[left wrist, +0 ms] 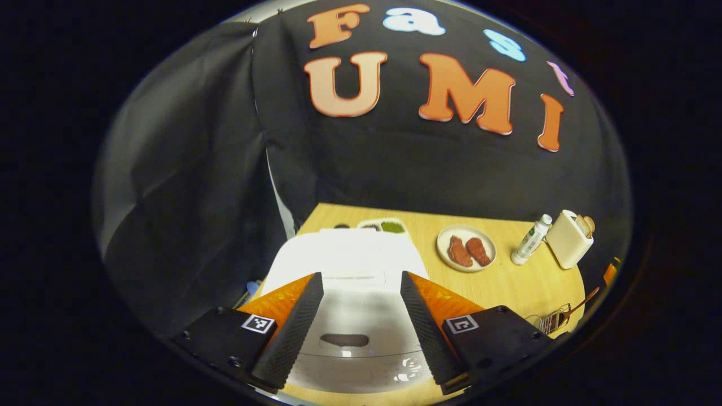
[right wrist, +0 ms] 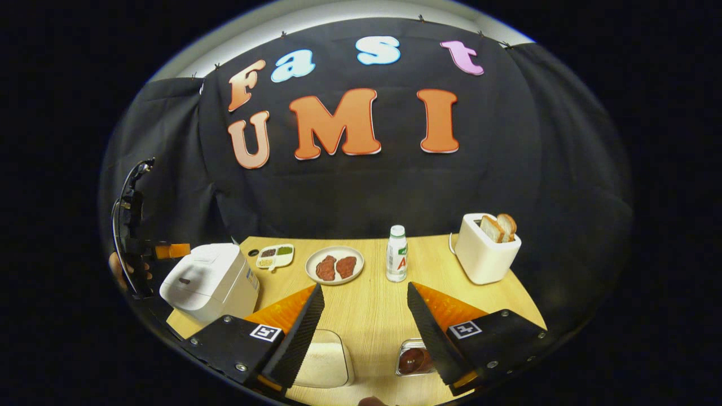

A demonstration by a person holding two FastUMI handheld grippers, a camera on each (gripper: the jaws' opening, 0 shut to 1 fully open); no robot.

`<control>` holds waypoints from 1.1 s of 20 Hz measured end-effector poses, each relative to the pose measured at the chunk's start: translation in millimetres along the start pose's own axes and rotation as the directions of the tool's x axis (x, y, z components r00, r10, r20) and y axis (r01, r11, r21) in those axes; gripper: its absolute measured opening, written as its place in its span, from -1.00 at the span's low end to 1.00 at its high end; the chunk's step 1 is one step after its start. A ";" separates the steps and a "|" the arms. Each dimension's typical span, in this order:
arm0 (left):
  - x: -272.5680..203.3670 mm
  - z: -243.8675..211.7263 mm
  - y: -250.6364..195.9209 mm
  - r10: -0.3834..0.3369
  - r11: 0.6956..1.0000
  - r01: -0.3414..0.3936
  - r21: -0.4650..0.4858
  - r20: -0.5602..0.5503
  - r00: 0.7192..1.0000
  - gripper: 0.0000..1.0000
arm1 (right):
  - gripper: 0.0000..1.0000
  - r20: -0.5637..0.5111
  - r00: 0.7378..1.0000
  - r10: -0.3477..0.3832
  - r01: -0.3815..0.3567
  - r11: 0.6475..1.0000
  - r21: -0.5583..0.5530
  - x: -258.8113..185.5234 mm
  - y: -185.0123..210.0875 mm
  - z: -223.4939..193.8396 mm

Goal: Close the left gripper, press the button to open the rice cooker; take a wooden spoon from the chopstick holder with the right hand, scoop a spoonful of rice and pour it into the rice cooker, then put the wooden spoon back into the chopstick holder.

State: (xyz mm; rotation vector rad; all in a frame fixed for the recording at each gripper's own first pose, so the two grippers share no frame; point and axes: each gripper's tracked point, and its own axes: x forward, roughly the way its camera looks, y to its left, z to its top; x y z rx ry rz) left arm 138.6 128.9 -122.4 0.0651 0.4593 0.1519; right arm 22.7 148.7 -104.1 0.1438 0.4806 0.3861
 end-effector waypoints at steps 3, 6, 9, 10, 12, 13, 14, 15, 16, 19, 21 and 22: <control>-33.6 46.2 -17.9 -0.039 0.999 0.035 0.025 0.171 0.984 0.89 | 0.84 0.128 0.992 0.003 -0.001 1.000 -0.016 -6.9 10.7 39.9; -63.5 78.1 -31.7 -0.073 0.997 0.070 0.023 0.302 0.950 0.89 | 0.84 0.245 0.970 0.014 0.003 0.998 -0.069 -16.6 23.4 70.6; -87.9 89.4 -41.2 -0.088 0.996 0.085 0.024 0.375 0.923 0.88 | 0.84 0.323 0.945 0.044 -0.006 0.993 -0.118 -25.3 43.5 89.8; -90.8 90.3 -46.3 -0.094 0.996 0.091 0.027 0.388 0.917 0.87 | 0.84 0.350 0.935 0.061 -0.018 0.992 -0.126 -26.9 51.7 94.6; -105.1 92.7 -49.5 -0.103 0.995 0.099 0.030 0.407 0.907 0.91 | 0.84 0.391 0.917 0.082 -0.025 0.989 -0.148 -27.2 65.6 100.9; -107.8 91.3 -47.9 -0.101 0.995 0.096 0.033 0.416 0.904 0.90 | 0.84 0.396 0.913 0.094 -0.031 0.986 -0.161 -26.5 69.9 99.9; -111.7 90.3 -48.4 -0.097 0.995 0.092 0.033 0.428 0.899 0.90 | 0.84 0.393 0.914 0.104 -0.039 0.985 -0.169 -26.5 76.5 97.6; -114.3 89.3 -49.0 -0.097 0.995 0.091 0.037 0.435 0.895 0.90 | 0.93 0.389 0.914 0.117 -0.054 0.984 -0.169 -25.6 83.8 95.9; -117.7 89.1 -49.9 -0.097 0.995 0.087 0.042 0.447 0.889 0.90 | 0.83 0.385 0.914 0.126 -0.066 0.984 -0.167 -23.9 88.3 94.5; -117.3 76.6 -62.4 -0.131 0.991 0.107 0.079 0.429 0.894 0.98 | 0.84 0.376 0.917 0.134 -0.071 0.981 -0.178 -21.6 95.1 92.9; -116.6 72.7 -61.8 -0.125 0.992 0.098 0.086 0.419 0.899 1.00 | 0.84 0.377 0.915 0.144 -0.081 0.981 -0.176 -18.8 98.3 94.8; -117.8 72.6 -61.6 -0.117 0.992 0.091 0.083 0.418 0.901 1.00 | 0.84 0.377 0.914 0.147 -0.087 0.981 -0.171 -17.7 99.9 95.2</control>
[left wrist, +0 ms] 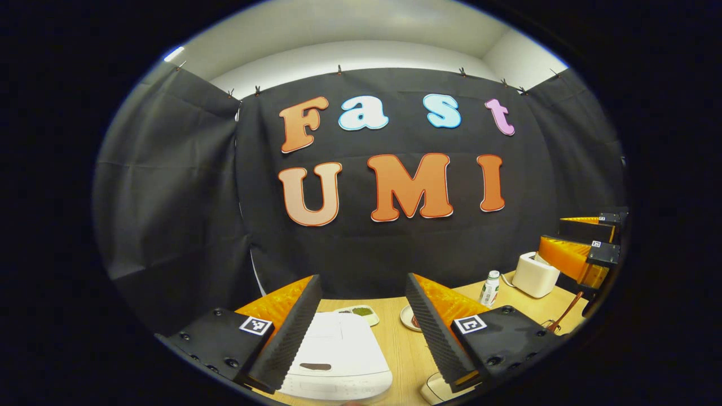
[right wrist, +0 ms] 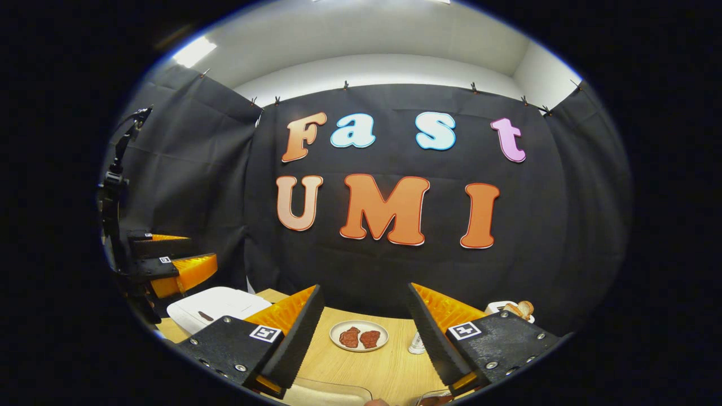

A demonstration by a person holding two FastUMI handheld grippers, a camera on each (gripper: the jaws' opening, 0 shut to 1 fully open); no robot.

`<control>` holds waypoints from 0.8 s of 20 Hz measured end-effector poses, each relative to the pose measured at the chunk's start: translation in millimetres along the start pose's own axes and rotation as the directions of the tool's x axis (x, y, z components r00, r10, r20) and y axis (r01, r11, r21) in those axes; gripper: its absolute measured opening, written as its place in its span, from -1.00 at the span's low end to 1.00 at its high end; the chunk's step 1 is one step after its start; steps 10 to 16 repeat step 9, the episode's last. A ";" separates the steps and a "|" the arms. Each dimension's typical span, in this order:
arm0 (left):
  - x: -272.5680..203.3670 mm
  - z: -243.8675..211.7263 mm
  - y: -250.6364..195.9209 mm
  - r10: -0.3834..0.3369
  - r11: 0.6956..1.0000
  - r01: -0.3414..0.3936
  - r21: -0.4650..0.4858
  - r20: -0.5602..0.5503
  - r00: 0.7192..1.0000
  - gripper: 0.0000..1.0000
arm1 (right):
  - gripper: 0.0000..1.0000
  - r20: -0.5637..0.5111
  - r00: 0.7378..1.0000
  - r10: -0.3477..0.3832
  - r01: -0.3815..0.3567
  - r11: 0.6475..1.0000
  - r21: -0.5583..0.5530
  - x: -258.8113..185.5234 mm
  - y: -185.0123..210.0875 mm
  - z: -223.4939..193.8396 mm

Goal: Close the left gripper, press the button to open the rice cooker; take a wooden spoon from the chopstick holder with the right hand, scoop a spoonful of rice and pour it into the rice cooker, then put the wooden spoon back into the chopstick holder.

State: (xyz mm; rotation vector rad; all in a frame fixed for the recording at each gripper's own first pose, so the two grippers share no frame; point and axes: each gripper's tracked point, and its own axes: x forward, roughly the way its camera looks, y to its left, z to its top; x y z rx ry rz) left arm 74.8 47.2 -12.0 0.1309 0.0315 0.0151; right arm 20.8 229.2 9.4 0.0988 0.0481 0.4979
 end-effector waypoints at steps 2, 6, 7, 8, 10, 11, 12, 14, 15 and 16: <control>-1.7 0.9 0.5 0.019 1.000 -0.019 -0.017 0.006 1.000 1.00 | 0.84 0.003 1.000 -0.003 0.003 1.000 0.010 0.7 -1.3 0.8; -7.6 -9.2 -16.9 -0.008 0.998 0.006 -0.062 -0.029 1.000 1.00 | 0.84 -0.002 1.000 -0.009 0.009 0.999 0.033 -1.9 1.6 -4.6; -7.1 -6.2 -14.2 -0.002 0.998 0.001 -0.056 -0.018 1.000 0.99 | 0.84 -0.003 1.000 -0.015 0.015 0.999 0.033 -2.5 0.2 -5.6; -7.2 -2.5 -12.5 0.001 0.999 -0.002 -0.053 -0.006 1.000 1.00 | 0.84 -0.003 1.000 -0.021 0.021 0.999 0.034 -4.0 -0.9 -6.8; -7.4 -1.8 -10.6 0.013 0.999 -0.013 -0.050 0.002 1.000 1.00 | 0.84 -0.006 1.000 -0.027 0.027 0.999 0.037 -4.4 -2.1 -8.0; -7.4 -1.8 -10.6 0.013 0.999 -0.013 -0.050 0.002 1.000 1.00 | 0.84 -0.006 1.000 -0.027 0.027 0.999 0.037 -4.4 -2.1 -8.0; -7.4 -1.8 -10.6 0.013 0.999 -0.013 -0.050 0.002 1.000 1.00 | 0.84 -0.006 1.000 -0.027 0.027 0.999 0.037 -4.4 -2.1 -8.0; -7.4 -1.8 -10.6 0.013 0.999 -0.013 -0.050 0.002 1.000 1.00 | 0.84 -0.006 1.000 -0.027 0.027 0.999 0.037 -4.4 -2.1 -8.0; -7.4 -1.8 -10.6 0.013 0.999 -0.013 -0.050 0.002 1.000 1.00 | 0.84 -0.006 1.000 -0.027 0.027 0.999 0.037 -4.4 -2.1 -8.0; -7.4 -1.8 -10.6 0.013 0.999 -0.013 -0.050 0.002 1.000 1.00 | 0.84 -0.006 1.000 -0.027 0.027 0.999 0.037 -4.4 -2.1 -8.0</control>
